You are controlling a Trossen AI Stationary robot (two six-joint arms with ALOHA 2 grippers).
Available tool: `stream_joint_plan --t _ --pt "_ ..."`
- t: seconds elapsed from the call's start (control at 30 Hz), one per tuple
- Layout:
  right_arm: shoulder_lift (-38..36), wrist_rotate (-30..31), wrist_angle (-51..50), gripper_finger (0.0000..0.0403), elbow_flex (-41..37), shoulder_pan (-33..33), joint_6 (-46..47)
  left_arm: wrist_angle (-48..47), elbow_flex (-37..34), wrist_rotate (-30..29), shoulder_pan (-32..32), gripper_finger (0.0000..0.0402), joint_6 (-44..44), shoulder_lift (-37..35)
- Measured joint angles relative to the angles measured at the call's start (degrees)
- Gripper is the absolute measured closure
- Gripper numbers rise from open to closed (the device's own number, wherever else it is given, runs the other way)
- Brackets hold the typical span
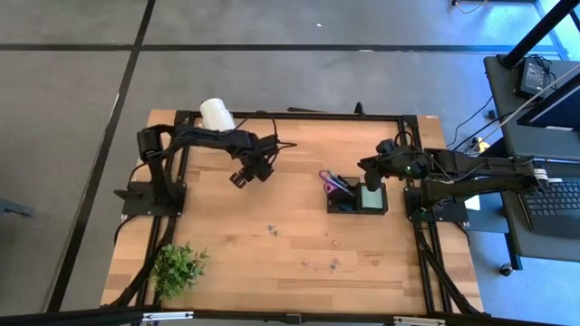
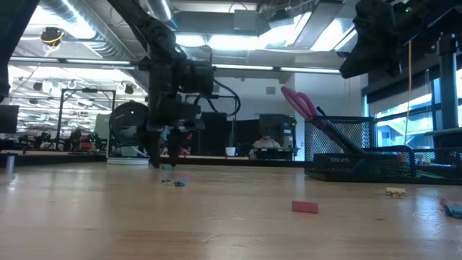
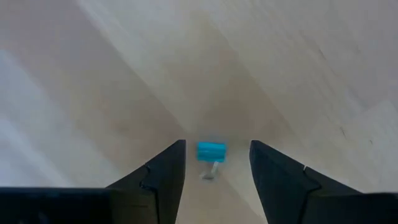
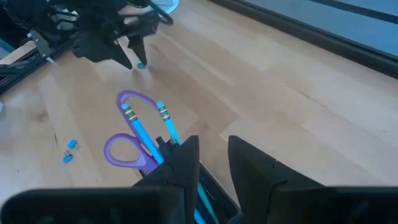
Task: Pick and place office supplies into organizer
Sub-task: Put the blue binder clip into the black desk organizer
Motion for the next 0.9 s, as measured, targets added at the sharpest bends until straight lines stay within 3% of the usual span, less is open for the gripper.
stream_joint_plan --t 0.23,0.9 --pt "-0.01 0.01 -0.01 0.0313 0.0 0.0 0.22 -0.8 0.37 0.2 -0.02 0.0236 0.26 3.27" --pt "-0.01 0.01 0.01 0.0313 0.0 0.0 0.18 -0.51 0.1 0.13 -0.04 0.0284 0.59 3.52"
